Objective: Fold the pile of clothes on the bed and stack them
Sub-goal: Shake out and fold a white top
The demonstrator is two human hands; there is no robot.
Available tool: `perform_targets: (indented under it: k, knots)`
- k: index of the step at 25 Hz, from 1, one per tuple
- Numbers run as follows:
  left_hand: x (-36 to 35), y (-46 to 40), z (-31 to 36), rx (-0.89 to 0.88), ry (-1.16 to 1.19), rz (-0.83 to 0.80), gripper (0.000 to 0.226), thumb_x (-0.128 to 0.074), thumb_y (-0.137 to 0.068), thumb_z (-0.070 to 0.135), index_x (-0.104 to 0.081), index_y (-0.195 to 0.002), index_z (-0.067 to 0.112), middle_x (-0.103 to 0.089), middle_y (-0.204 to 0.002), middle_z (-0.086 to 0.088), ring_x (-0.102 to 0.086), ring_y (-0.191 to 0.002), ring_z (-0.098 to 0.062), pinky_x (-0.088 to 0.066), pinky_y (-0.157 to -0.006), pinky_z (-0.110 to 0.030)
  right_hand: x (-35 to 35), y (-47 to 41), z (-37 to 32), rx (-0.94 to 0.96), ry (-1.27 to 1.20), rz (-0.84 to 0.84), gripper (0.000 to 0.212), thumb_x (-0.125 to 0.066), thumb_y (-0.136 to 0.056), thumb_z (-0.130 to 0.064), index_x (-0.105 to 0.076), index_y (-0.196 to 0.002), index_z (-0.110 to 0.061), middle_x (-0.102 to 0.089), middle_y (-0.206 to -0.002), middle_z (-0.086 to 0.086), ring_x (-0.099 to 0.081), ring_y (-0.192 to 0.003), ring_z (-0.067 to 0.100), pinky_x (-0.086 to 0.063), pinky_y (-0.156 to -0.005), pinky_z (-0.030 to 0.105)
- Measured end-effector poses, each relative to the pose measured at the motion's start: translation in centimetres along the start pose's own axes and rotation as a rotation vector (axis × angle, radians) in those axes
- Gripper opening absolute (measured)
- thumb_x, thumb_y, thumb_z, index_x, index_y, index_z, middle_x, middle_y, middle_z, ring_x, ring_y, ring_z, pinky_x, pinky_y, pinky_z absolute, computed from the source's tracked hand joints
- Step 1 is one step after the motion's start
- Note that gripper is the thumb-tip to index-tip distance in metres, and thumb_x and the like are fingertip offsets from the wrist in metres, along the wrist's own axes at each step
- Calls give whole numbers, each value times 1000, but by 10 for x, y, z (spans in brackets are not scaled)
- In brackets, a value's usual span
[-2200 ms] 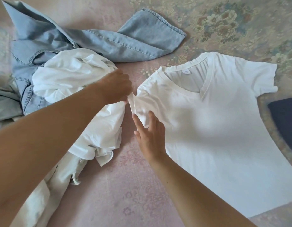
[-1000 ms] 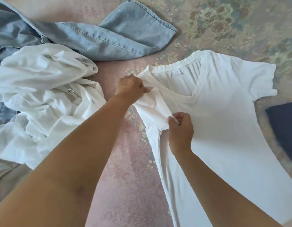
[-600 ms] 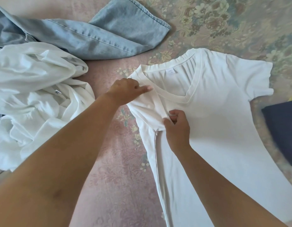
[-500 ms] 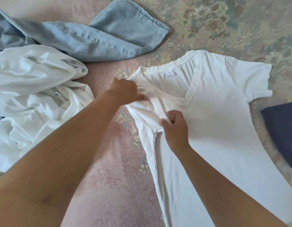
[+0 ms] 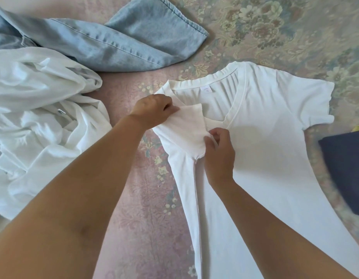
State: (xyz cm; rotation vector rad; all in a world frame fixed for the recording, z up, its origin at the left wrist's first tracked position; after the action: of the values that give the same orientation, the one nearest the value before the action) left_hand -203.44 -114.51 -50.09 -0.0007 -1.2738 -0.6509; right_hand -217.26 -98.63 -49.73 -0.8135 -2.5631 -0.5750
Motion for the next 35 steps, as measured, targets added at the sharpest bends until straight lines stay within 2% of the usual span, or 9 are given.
perform_targets:
  k: [5,8,11,15,20,25,29,32,35]
  knots:
    - [-9,-11,-1,12,-395,23,35,-31,-103,39,-49,-117,12,-65,-104,-10,-64,-90,-31,-37,-64,-33,-3,-15,8,16,65,-43,10,-53,-91,-7,-49,-92,-16,-52,-89,-4,-47,-82,11,-34,-71,21]
    - [-7,0,15,-61,-506,310,41,-31,-99,37,-54,-110,5,-63,-92,-12,-65,-78,-32,-46,-62,-34,1,-3,15,111,133,1,25,-62,-86,-13,-53,-109,-7,-46,-106,3,-44,-95,14,-37,-84,24]
    - [-10,37,32,-284,-329,563,41,-39,-96,31,-55,-119,2,-61,-115,-21,-60,-103,-37,-40,-92,-47,21,48,34,226,262,68,29,-56,-84,-25,-56,-106,-5,-52,-104,7,-48,-97,22,-42,-88,33]
    - [-69,121,61,-502,-276,321,52,-23,-101,34,-40,-141,7,-39,-147,-18,-37,-136,-35,-17,-112,-49,51,155,77,231,524,-52,35,-46,-85,-45,-54,-97,-13,-59,-88,6,-57,-81,27,-43,-73,31]
    - [-138,241,96,-590,-190,183,49,-17,-103,36,-33,-144,14,-36,-150,-12,-33,-139,-30,-25,-110,-48,81,253,116,99,770,-261,39,-47,-62,-49,-41,-85,-17,-53,-72,7,-57,-50,31,-43,-37,34]
    - [-159,315,114,-354,3,216,42,-32,-100,24,-40,-137,6,-44,-145,-15,-39,-135,-30,-34,-104,-45,87,271,124,118,859,-336,32,-81,-49,-12,-59,-72,-5,-56,-67,11,-57,-54,30,-46,-39,37]
    - [-181,361,131,-295,18,291,51,-38,-85,6,-40,-135,5,-47,-143,-14,-39,-133,-26,-36,-102,-44,120,272,132,-249,397,-295,21,-56,-95,-22,-56,-78,-8,-56,-73,4,-53,-69,25,-43,-63,33]
    - [-199,373,144,-376,-119,233,70,-30,-75,-1,-27,-145,2,-32,-151,-12,-30,-139,-28,-27,-108,-44,146,268,156,-426,217,-235,24,-54,-95,-23,-54,-76,-8,-53,-67,1,-48,-63,17,-37,-57,22]
    - [-209,371,159,-485,-316,183,68,-39,-77,7,-26,-143,-2,-32,-150,-15,-29,-139,-31,-22,-111,-46,154,262,171,-500,249,-306,29,-57,-93,-29,-52,-70,-14,-55,-66,0,-51,-65,20,-39,-61,32]
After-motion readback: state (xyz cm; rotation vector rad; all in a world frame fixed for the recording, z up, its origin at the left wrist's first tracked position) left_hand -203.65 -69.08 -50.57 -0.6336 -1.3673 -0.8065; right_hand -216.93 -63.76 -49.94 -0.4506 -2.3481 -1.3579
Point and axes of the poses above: each hand's wrist, its own y-axis away from the middle knuckle, its own x-axis out of the back of the hand, z = x × y, the point moved 5 cm from there along -y, towards the middle knuckle
